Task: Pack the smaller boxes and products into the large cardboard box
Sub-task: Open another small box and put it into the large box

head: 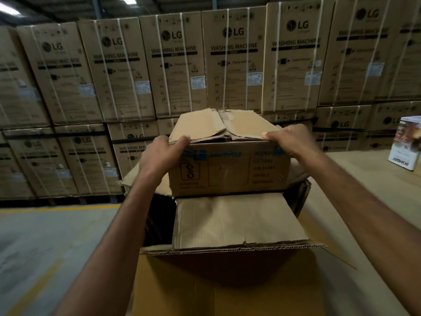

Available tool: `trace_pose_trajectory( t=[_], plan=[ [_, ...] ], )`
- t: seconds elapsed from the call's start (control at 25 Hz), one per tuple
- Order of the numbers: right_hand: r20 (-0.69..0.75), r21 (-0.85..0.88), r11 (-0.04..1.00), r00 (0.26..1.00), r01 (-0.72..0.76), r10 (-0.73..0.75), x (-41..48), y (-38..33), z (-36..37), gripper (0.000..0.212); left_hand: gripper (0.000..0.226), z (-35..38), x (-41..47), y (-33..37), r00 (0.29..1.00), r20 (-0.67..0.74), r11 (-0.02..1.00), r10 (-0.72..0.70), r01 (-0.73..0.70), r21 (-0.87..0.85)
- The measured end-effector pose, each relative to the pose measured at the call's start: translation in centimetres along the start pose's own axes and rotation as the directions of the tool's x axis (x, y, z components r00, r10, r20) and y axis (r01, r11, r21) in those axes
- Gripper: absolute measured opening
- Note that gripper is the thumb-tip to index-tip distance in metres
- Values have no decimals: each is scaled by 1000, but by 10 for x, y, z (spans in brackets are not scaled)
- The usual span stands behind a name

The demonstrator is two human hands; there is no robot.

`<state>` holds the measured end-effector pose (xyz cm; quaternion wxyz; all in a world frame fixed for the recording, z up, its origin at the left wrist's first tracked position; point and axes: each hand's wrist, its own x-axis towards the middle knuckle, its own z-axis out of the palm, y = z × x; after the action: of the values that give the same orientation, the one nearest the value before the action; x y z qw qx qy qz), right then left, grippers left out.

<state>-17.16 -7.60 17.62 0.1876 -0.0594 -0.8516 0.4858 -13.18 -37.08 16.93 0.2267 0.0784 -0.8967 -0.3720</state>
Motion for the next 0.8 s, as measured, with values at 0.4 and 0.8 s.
trace_pose_trajectory(
  t=[0.4,0.8],
  plan=[
    [-269,270,931,948,246,-172,3,11,-100,84,55,25,-24,96,959,-212,946,187,-234,-224],
    [-503,278,941,864,194,-29,28,147,-293,93,51,187,-100,261,937,-141,878,320,-349,-328]
  ],
)
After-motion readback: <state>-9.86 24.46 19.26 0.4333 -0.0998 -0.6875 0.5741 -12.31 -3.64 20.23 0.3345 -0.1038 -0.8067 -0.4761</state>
